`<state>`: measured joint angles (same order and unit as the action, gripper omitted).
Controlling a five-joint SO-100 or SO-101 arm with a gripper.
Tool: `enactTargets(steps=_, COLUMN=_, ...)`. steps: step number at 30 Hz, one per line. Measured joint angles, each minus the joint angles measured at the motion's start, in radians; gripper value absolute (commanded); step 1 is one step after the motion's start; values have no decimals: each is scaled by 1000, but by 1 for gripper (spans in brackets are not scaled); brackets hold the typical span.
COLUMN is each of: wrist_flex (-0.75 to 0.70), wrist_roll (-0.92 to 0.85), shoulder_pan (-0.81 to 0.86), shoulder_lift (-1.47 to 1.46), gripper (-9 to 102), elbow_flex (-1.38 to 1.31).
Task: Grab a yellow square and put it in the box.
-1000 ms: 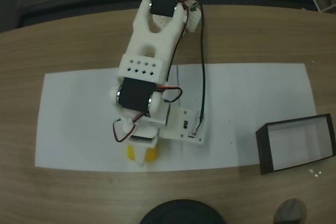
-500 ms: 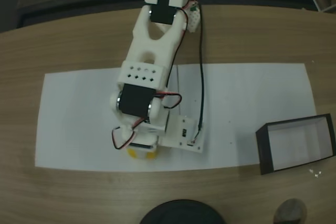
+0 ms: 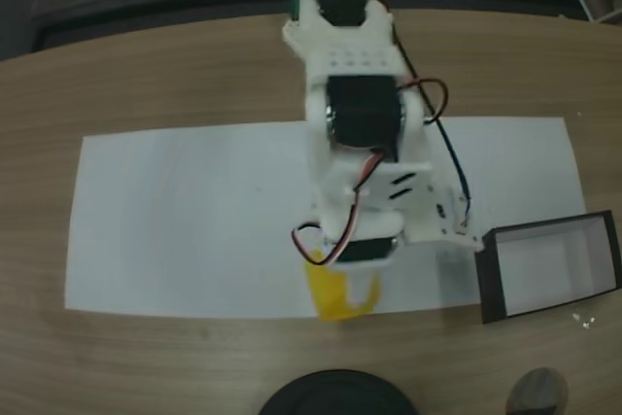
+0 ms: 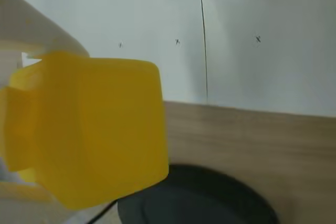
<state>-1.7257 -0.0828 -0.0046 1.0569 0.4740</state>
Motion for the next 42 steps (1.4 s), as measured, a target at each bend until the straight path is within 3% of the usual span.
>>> enactTargets(steps=8, wrist_flex=-2, wrist_roll=-61, shoulder_pan=-377, shoulder_lift=331, gripper=14, elbow_flex=-15)
enactTargets(steps=15, wrist_flex=40, wrist_roll=-60, shoulder_pan=-647, shoulder_lift=299, gripper=14, elbow_flex=-21)
enactTargets(steps=23, wrist_flex=166, wrist_roll=-60, shoulder_pan=-652, shoulder_lift=66, gripper=16, elbow_flex=-25)
enactTargets(steps=42, wrist_flex=245, wrist_roll=-26, shoulder_pan=-548, shoulder_lift=-97, gripper=15, elbow_flex=-25)
